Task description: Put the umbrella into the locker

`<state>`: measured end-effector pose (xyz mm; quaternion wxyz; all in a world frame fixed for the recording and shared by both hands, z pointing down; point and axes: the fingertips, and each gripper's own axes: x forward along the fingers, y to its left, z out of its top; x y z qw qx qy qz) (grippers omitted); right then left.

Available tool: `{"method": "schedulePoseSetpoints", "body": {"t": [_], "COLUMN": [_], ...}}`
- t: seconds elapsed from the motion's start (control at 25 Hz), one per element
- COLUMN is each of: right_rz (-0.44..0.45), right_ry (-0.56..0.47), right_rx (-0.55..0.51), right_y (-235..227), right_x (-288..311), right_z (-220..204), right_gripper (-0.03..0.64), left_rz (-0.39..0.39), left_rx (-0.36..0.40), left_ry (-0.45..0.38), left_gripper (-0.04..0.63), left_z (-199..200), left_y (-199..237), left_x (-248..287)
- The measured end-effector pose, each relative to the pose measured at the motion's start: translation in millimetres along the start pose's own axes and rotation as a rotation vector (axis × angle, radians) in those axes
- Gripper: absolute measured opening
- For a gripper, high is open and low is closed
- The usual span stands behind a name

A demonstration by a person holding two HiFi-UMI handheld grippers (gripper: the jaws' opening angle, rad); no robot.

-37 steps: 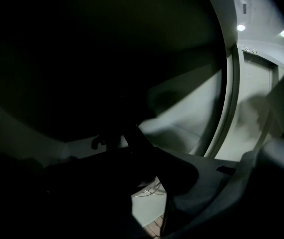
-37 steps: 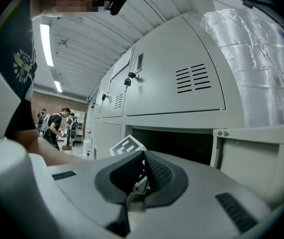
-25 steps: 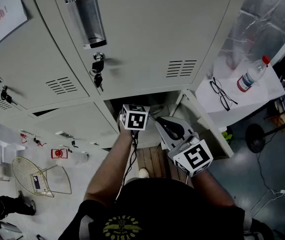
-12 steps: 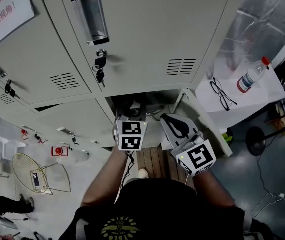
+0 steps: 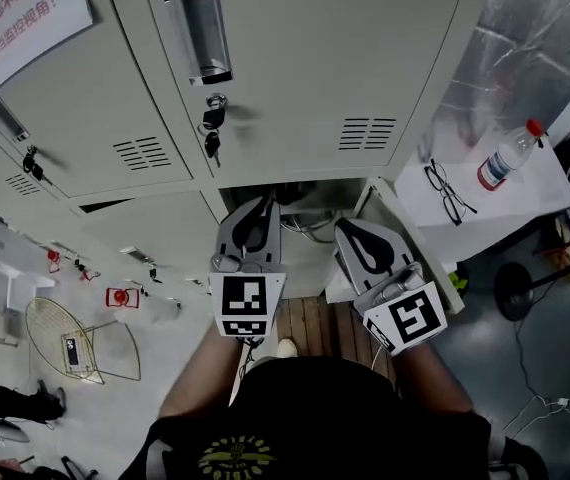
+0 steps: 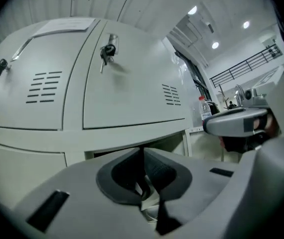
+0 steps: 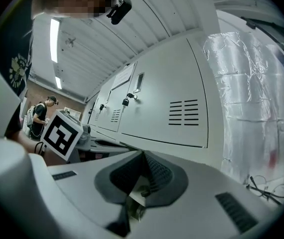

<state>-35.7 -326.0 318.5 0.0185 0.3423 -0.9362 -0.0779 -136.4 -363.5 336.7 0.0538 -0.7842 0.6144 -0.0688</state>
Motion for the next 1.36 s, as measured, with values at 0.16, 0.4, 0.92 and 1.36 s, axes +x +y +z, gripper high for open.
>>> {"method": "schedulePoseSetpoints", "body": {"t": [0.16, 0.4, 0.92, 1.36], "right_rz": [-0.010, -0.061, -0.016, 0.012], "right_ry": [-0.026, -0.078, -0.043, -0.035], "right_rx": [-0.022, -0.053, -0.047, -0.014], "right_y": [-2.6, -12.2, 4.2, 1.1], "right_x": [-6.7, -18.7, -36.9, -58.9], "right_z": [17.2, 37.9, 31.6, 18.6], "right_gripper": [0.035, 0.035, 0.032, 0.032], "left_rz": [0.013, 0.022, 0.059, 0.095], "left_rx": [0.033, 0.042, 0.047, 0.015], "left_ry": [-0.055, -0.092, -0.064, -0.038], "left_gripper": [0.040, 0.031, 0.031, 0.031], "left_z": [22.4, 39.9, 43.1, 41.7], "left_y": [2.0, 1.3, -4.6, -26.7], "left_x": [-18.3, -35.9, -51.5, -61.6]}}
